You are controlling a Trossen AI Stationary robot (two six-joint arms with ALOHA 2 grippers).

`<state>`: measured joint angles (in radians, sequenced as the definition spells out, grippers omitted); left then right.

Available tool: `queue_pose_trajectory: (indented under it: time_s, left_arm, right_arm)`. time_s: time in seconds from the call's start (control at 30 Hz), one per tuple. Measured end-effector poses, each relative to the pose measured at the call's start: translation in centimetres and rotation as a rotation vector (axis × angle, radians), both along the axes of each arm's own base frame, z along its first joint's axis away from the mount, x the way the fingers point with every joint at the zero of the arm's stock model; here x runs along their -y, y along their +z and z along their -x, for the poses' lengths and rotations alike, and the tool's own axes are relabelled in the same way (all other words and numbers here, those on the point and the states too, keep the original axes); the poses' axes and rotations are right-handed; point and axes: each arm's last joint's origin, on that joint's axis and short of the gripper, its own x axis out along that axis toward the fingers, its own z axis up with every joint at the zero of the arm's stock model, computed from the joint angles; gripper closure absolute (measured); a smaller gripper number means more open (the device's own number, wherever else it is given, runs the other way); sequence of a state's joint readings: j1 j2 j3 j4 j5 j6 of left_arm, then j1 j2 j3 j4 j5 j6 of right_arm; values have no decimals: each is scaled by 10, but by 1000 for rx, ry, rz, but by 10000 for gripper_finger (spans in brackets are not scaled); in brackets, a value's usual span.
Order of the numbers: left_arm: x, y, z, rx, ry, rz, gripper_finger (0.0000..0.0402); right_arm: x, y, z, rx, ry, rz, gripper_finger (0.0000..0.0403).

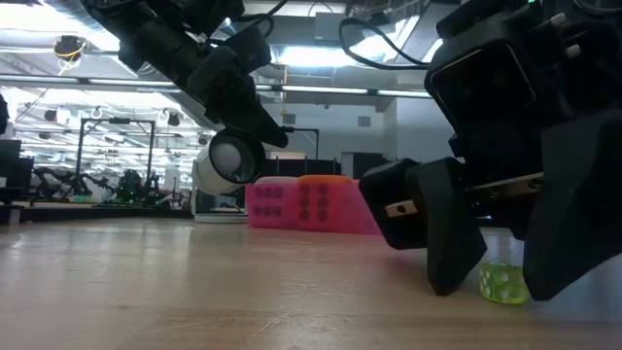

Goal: Pick & Place Dice
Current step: Put the small light green die into the red bin

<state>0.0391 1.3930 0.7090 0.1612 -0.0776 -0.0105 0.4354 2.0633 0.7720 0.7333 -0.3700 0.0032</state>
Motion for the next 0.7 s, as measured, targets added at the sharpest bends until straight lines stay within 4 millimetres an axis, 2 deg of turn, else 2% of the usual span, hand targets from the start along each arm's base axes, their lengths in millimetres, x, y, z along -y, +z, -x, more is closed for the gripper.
queue_pose_trajectory:
  time_s: [0.23, 0.53, 0.7]
  left_arm:
    - [0, 0, 0, 0, 1, 1, 292]
    - [0, 0, 0, 0, 1, 2, 294]
    - [0, 0, 0, -2, 1, 2, 293]
  right_arm:
    - [0, -1, 0, 18, 15, 23, 249]
    - [2, -1, -1, 24, 11, 37, 305]
    - [3, -2, -1, 55, 27, 67, 317]
